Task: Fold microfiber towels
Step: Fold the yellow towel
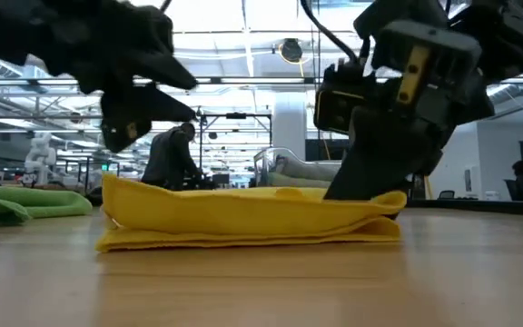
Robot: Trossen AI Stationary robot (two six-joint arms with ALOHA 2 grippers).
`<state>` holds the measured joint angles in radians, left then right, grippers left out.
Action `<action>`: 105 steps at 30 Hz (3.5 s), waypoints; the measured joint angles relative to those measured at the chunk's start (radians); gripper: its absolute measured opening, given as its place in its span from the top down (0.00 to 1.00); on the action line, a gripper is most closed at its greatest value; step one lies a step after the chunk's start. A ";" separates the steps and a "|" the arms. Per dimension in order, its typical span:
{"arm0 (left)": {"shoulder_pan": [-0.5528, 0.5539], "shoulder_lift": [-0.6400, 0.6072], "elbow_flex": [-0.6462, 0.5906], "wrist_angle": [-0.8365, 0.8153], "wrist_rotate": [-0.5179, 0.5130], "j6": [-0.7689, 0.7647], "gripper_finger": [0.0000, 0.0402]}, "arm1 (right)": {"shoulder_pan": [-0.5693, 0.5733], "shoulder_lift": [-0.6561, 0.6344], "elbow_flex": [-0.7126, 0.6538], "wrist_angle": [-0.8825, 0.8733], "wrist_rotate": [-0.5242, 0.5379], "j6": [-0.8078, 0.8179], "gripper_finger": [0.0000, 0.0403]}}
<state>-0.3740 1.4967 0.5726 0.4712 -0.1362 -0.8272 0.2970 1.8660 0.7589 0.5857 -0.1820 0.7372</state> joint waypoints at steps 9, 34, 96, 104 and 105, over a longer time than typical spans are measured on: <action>0.076 0.049 -0.001 -0.052 0.071 0.059 0.64 | -0.032 -0.129 -0.001 -0.019 -0.079 0.002 1.00; 0.214 0.051 -0.001 -0.177 -0.015 0.043 0.64 | 0.019 0.070 0.190 -0.267 0.125 -0.246 1.00; 0.134 0.152 -0.001 -0.205 0.180 0.109 0.98 | -0.317 -0.022 0.199 -0.492 -0.233 -0.153 0.97; 0.109 0.046 0.044 -0.264 0.173 0.158 0.99 | -0.328 -0.164 0.198 -0.522 -0.180 -0.289 0.99; 0.107 0.023 0.051 -0.310 0.147 0.176 0.99 | -0.329 -0.178 0.199 -0.520 -0.166 -0.301 0.99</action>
<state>-0.2672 1.5202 0.6236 0.1613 0.0107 -0.6512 -0.0321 1.6880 0.9575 0.0657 -0.3477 0.4366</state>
